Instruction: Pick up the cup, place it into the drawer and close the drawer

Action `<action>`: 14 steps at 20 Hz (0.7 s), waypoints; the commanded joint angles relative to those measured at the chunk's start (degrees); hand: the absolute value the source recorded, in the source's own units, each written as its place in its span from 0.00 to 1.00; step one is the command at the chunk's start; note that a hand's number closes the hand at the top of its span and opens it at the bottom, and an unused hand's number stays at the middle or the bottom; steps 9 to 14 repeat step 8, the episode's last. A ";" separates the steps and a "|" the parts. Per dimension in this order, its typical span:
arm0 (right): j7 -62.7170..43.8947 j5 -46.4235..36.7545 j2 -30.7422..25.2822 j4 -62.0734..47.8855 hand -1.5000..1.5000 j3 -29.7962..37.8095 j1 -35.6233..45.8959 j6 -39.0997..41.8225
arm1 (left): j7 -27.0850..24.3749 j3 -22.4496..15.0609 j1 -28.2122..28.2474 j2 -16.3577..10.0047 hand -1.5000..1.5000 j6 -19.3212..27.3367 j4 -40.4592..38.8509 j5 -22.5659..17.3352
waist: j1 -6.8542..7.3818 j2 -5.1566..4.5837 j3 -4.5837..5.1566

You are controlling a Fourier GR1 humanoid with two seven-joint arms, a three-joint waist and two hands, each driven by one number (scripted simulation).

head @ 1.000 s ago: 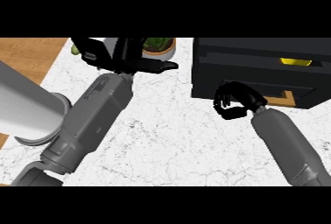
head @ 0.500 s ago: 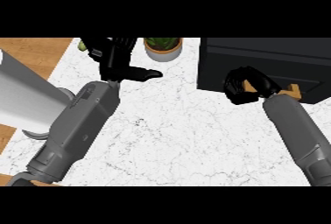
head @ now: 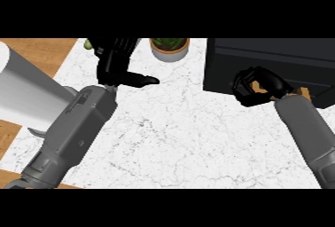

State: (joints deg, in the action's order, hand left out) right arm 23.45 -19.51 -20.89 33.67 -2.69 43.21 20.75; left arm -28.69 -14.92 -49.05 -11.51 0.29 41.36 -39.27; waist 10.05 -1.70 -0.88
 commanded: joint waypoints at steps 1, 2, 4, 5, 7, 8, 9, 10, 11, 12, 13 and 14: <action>-4.58 -0.10 -6.32 -2.01 1.00 4.91 10.38 -5.57 | 0.70 -0.03 0.89 -0.23 0.00 -0.66 0.61 -0.38 | 2.70 -1.05 0.68; -3.92 0.51 -7.26 -1.53 1.00 5.36 9.80 -4.72 | 0.32 0.01 1.27 -0.21 0.00 -1.17 0.95 -0.52 | 2.77 -1.09 0.67; -3.87 1.02 -6.75 -0.87 1.00 5.50 9.46 -4.59 | 0.53 0.17 0.79 -0.54 0.00 -1.53 1.38 -0.67 | 2.84 -1.21 0.64; -4.00 1.56 -7.19 -0.63 1.00 5.85 9.42 -3.75 | 0.38 0.24 1.40 -0.59 0.00 -2.00 1.24 -0.84 | 2.85 -1.41 0.70; -3.87 1.78 -7.67 -0.22 1.00 5.84 8.70 -3.10 | 0.31 0.05 2.05 -0.51 0.00 -2.31 1.55 -0.84 | 2.87 -1.31 0.68; -4.12 1.99 -7.73 0.16 1.00 5.93 8.89 -2.88 | 0.38 -0.26 2.11 -0.37 0.00 -2.53 1.69 -0.67 | 2.69 -1.21 0.70; -4.12 1.99 -7.73 0.16 1.00 5.93 8.89 -2.88 | 0.38 -0.26 2.11 -0.37 0.00 -2.53 1.69 -0.67 | 2.69 -1.21 0.70; -4.12 1.99 -7.73 0.16 1.00 5.93 8.89 -2.88 | 0.38 -0.26 2.11 -0.37 0.00 -2.53 1.69 -0.67 | 2.69 -1.21 0.70; -4.12 1.99 -7.73 0.16 1.00 5.93 8.89 -2.88 | 0.38 -0.26 2.11 -0.37 0.00 -2.53 1.69 -0.67 | 2.69 -1.21 0.70; -4.12 1.99 -7.73 0.16 1.00 5.93 8.89 -2.88 | 0.38 -0.26 2.11 -0.37 0.00 -2.53 1.69 -0.67 | 2.69 -1.21 0.70; -4.12 1.99 -7.73 0.16 1.00 5.93 8.89 -2.88 | 0.38 -0.26 2.11 -0.37 0.00 -2.53 1.69 -0.67 | 2.69 -1.21 0.70; -4.12 1.99 -7.73 0.16 1.00 5.93 8.89 -2.88 | 0.38 -0.26 2.11 -0.37 0.00 -2.53 1.69 -0.67 | 2.69 -1.21 0.70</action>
